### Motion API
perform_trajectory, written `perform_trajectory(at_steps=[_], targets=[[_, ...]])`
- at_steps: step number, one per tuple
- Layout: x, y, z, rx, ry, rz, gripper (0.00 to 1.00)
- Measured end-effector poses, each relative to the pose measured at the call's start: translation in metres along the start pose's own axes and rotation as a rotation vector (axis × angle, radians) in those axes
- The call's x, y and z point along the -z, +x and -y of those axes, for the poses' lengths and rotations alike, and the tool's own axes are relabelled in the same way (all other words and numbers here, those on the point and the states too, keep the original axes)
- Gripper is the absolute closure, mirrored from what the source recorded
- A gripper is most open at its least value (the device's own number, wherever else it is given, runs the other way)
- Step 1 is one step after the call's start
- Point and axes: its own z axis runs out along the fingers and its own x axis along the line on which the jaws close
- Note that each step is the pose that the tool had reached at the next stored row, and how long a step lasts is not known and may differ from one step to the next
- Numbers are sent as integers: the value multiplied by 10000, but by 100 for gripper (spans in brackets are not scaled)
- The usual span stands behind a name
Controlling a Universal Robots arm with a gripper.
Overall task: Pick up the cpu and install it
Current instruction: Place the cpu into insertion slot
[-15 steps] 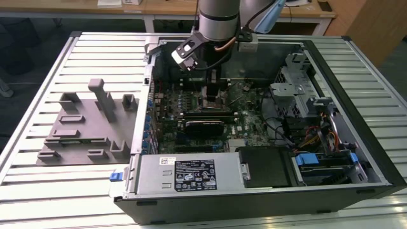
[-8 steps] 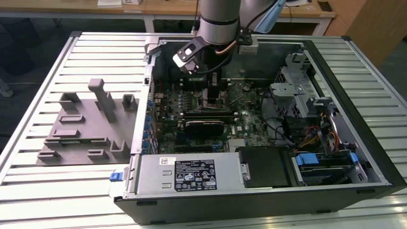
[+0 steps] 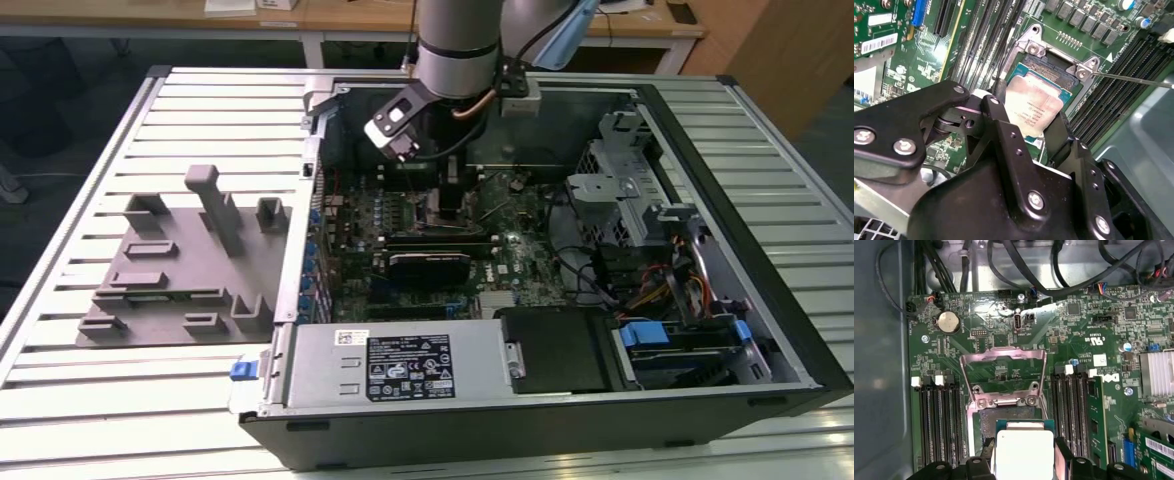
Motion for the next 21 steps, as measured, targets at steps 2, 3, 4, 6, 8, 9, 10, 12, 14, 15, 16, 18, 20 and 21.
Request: perform_trajectory(at_steps=[2, 3, 4, 6, 8, 9, 10, 12, 14, 15, 16, 18, 20, 21], targets=[[-17, 1, 1, 82, -18, -44, 45], [-25, 1, 1, 128, -19, -59, 45], [-31, 2, 1, 187, -21, -65, 45], [-44, 2, 2, 383, -25, -73, 45], [-55, 2, 2, 637, -33, -83, 45], [-60, 2, 3, 710, -36, -86, 45], [-67, 3, 3, 721, -36, -87, 45], [-82, 3, 3, 722, -36, -87, 45], [-99, 5, 4, 723, -36, -87, 45], [-106, 9, 5, 722, -36, -86, 45], [-111, 15, 6, 722, -36, -85, 45], [-120, 28, 7, 722, -35, -85, 45], [-130, 40, 9, 722, -37, -85, 45], [-137, 43, 10, 722, -36, -83, 45]])
